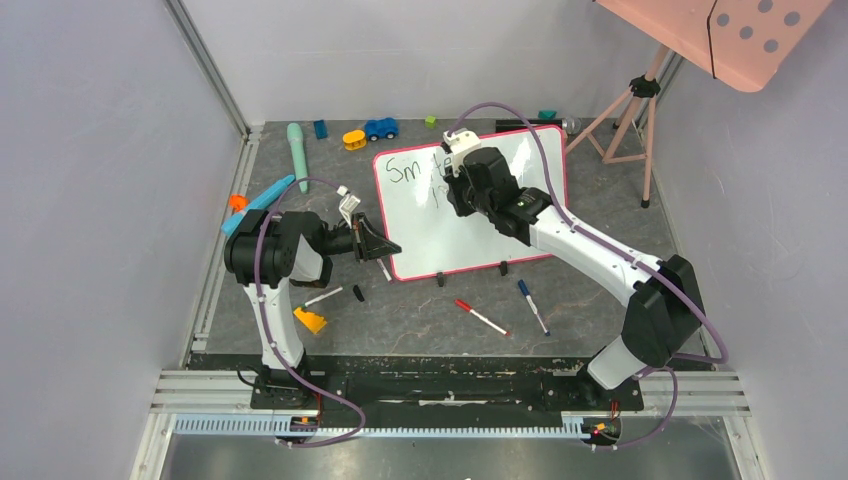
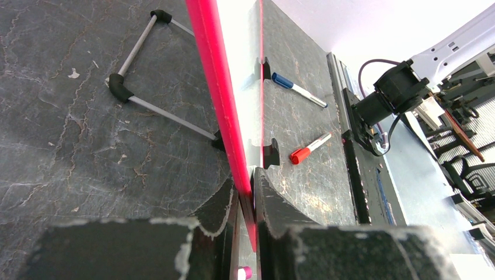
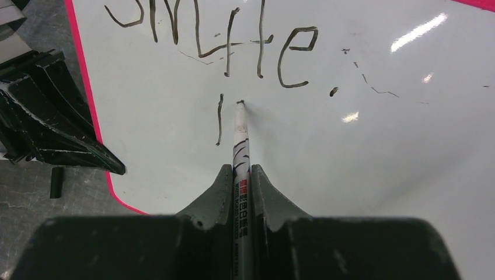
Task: Write a sentence on the whiteboard
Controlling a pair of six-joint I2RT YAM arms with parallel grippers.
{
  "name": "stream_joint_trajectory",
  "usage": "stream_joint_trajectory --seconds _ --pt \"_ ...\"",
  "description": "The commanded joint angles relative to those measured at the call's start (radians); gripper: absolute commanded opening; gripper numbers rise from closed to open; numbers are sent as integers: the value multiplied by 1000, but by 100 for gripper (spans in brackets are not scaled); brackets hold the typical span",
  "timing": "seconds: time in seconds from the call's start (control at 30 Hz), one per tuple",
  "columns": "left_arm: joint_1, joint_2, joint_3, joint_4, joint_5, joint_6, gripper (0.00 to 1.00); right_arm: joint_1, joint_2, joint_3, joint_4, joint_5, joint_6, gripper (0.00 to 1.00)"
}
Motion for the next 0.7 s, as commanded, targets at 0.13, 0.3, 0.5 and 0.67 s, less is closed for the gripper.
stream_joint_trajectory --seconds 0.13,0.3,0.5,0.67 --pt "-10 14 -5 65 46 99 15 -9 6 29 -7 75 -20 0" --pt "-10 12 -5 66 47 98 15 -8 7 30 8 26 -24 0" --pt "-9 11 -6 66 47 99 15 -10 -12 21 11 15 -25 0" --pt "-9 9 -6 66 47 99 15 -19 -56 -2 28 -15 -23 0"
